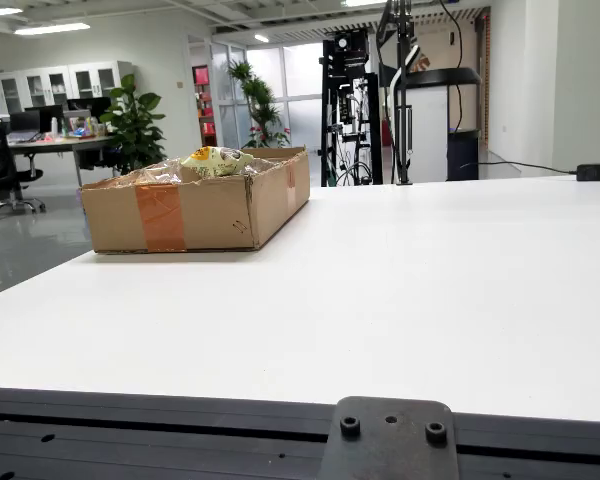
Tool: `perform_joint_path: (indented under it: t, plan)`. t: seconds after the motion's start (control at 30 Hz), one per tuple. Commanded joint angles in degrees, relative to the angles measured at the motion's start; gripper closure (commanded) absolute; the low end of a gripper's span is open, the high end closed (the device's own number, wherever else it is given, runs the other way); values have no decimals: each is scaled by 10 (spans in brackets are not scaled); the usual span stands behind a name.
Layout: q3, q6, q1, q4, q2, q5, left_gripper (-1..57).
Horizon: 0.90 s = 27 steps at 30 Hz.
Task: Grasp a snack and put it in the bin.
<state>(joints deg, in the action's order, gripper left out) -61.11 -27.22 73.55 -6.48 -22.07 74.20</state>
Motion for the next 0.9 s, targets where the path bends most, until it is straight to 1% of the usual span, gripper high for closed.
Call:
perform_joint_path:
  t: [0.03,0.27,0.6,0.77,0.9]
  plan:
    - [-29,9,-2,6,34,-1,567]
    - [-46,35,6,19,56,-1,567]
    - [-50,74,13,50,62,-1,561]
    - [-51,76,11,55,62,-2,563]
    - [-52,61,3,56,62,-3,565]
